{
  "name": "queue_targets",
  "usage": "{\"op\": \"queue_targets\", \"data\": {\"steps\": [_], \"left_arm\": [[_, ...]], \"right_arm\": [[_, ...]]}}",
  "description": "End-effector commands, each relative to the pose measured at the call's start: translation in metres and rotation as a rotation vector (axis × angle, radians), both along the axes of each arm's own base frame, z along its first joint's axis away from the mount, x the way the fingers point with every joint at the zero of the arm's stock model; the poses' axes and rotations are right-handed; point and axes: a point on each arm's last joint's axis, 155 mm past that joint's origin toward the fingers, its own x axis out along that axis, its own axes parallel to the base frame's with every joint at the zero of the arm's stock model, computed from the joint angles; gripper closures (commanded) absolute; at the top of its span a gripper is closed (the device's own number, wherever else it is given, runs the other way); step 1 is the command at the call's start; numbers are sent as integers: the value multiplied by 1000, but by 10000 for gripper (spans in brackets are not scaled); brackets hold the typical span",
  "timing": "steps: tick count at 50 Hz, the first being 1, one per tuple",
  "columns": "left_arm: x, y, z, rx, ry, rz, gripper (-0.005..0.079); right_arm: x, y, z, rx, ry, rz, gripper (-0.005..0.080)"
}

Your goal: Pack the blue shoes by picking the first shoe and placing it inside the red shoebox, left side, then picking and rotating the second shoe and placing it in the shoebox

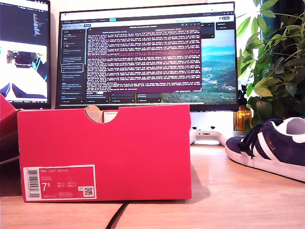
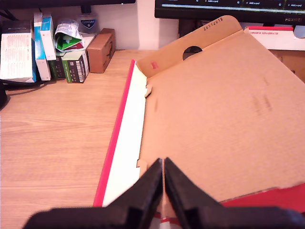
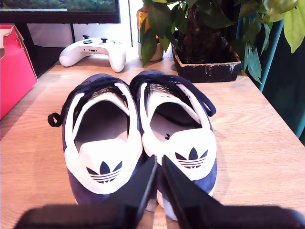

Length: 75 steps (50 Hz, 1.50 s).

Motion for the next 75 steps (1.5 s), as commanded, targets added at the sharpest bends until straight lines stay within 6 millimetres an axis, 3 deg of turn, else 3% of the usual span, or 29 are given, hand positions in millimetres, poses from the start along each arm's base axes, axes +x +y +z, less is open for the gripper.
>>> {"op": "queue_targets", "data": {"steps": [1,42,50,61,69,75], "left_arm": [[0,0,-13,-2,22,-1,762],[0,-7,-11,-40,15,-28,762],[3,-31,19,-121,-93,-145,762],[-7,-68,57,-374,-169,-329,762],[-24,-98,56,-504,-91,-486,762],[-39,-118,37,-538,31,-580,762]], "right_arm": [[1,1,-2,-6,-6,5,763],[1,1,0,-13,-12,7,763],[2,12,4,89,-26,44,763],[6,28,39,339,-151,93,763],[7,32,58,570,-204,91,763],[5,40,62,612,-200,132,763]]}}
